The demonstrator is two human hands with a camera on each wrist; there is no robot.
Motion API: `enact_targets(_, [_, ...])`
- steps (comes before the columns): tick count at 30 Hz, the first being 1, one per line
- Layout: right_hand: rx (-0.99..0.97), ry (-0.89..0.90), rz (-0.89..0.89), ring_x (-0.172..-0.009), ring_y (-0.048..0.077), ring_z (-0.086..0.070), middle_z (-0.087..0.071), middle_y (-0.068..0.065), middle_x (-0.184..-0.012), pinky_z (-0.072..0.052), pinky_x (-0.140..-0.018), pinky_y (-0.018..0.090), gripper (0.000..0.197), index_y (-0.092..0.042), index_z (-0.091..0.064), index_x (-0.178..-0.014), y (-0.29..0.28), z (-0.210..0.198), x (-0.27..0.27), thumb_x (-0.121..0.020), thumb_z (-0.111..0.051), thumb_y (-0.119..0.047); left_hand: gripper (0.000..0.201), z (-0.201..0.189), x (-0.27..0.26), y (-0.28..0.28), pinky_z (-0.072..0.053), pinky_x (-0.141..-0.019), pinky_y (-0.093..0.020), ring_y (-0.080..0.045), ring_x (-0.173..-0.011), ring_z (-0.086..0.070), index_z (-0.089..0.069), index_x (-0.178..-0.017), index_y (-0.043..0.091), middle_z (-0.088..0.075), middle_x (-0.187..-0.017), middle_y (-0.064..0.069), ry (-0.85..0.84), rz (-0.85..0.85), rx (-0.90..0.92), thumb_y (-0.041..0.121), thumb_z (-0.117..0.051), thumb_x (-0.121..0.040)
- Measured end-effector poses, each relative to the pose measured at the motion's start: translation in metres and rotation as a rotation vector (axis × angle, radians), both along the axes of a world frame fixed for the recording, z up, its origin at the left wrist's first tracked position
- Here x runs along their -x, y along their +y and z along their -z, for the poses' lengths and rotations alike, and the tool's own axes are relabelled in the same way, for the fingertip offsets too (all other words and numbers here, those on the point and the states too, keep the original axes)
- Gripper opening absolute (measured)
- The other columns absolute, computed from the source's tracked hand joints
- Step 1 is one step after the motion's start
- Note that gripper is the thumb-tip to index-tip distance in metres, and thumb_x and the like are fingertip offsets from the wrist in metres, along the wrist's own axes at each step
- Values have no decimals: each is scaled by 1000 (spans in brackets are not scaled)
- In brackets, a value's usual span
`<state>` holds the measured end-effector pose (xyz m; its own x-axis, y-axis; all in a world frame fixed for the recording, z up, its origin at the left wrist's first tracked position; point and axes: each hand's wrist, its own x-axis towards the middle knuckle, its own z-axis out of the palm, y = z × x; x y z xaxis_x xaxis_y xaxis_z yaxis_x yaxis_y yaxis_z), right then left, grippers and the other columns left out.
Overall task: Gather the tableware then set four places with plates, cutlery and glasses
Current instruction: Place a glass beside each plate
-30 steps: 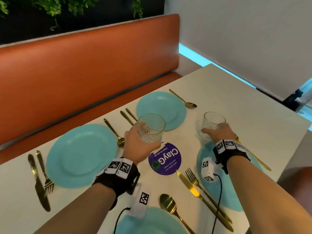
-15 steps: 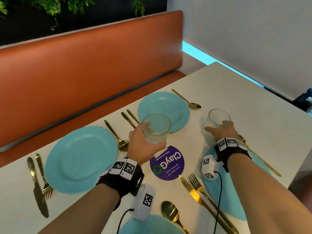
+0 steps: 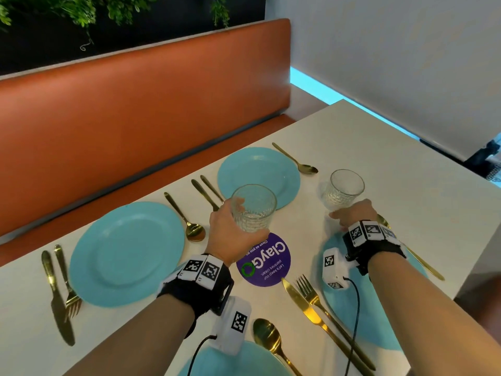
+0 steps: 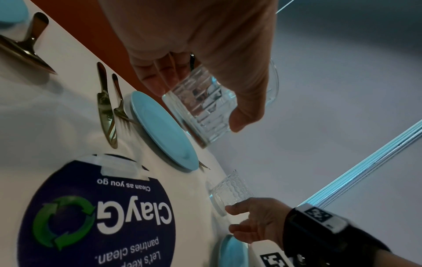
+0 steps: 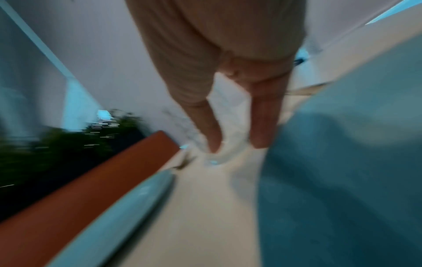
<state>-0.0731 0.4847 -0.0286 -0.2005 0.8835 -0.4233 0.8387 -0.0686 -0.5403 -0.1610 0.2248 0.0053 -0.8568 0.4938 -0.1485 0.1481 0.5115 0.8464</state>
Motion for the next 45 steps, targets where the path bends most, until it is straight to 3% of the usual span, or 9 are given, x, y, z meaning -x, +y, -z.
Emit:
enact_targets(3, [-143, 34, -51, -128, 36, -44, -39, 22, -142, -41, -102, 40, 87, 0, -18, -146, -22, -23, -3, -80, -71, -17, 87, -2, -5, 1, -54, -92, -42, -18, -113, -56, -44, -128, 24, -60, -122, 2, -16, 9, -7, 47, -80, -52])
enact_targets(6, [-207, 216, -262, -125, 32, -49, -48, 13, -137, -41, -105, 41, 72, -10, -30, -145, -55, -54, -10, -84, -66, -18, 87, -2, -9, 2, -56, -84, -31, -15, -107, -59, -42, -131, 23, -60, -124, 1, -37, 12, -16, 39, -84, -58])
enact_targets(9, [80, 445, -500, -105, 22, -59, -56, 2, -123, -51, -93, 40, 65, -22, -42, -138, -89, -73, -17, -80, -71, -15, 82, -7, -16, 1, -54, -75, -24, -12, -96, -60, -44, -130, 22, -60, -117, 3, -51, 2, -49, 35, -85, -61])
enact_targets(14, [386, 555, -689, -104, 13, -60, -62, -3, -117, -50, -86, 25, 63, -23, -47, -133, -126, -74, -18, -77, -74, -11, 56, -14, -30, -2, -48, -69, -13, -5, -89, -59, -48, -105, 37, -57, -90, 20, -9, 117, -51, 32, -84, -63])
enact_targets(17, [479, 597, -704, -97, 9, -64, -67, -9, -101, -51, -88, 24, 50, -28, -56, -107, -128, -62, -20, -72, -75, 2, 63, -15, -35, -5, -43, -66, -8, -4, -90, -56, -53, -116, 28, -57, -95, 18, 25, 178, -14, 35, -84, -62])
enact_targets(20, [545, 628, -667, -87, 5, -68, -71, -9, -89, -53, -74, 17, 47, -24, -57, -97, -127, -51, -23, -69, -75, 9, 69, -14, -37, -6, -43, -69, -10, -3, -91, -55, -53, -122, 24, -59, -102, 14, 71, 202, 12, 41, -83, -63])
enact_targets(25, [365, 540, -585, -107, 23, -63, -66, 6, -110, -53, -89, 33, 61, -22, -55, -105, -125, -29, -20, -55, -85, -10, 91, -3, -39, -5, -50, -86, -25, -8, -109, -52, -39, -136, 25, -55, -124, 9, 30, 219, 134, 50, -82, -60])
enact_targets(28, [138, 397, -591, -104, 15, -59, -61, -3, -109, -48, -88, 25, 66, -19, -53, -115, -119, -20, -18, -59, -87, -19, 104, 4, -37, -6, -49, -99, -39, -19, -129, -44, -26, -145, 24, -40, -145, 1, -23, 191, 285, 54, -80, -61])
enact_targets(45, [26, 270, -478, -122, 24, -52, -53, 6, -135, -45, -99, 32, 95, -12, -43, -133, -115, 6, -15, -53, -91, -29, 60, 3, -32, -40, -48, -86, -24, -15, -114, -55, -44, -134, 19, -53, -133, -1, -40, 68, 276, 38, -68, -82])
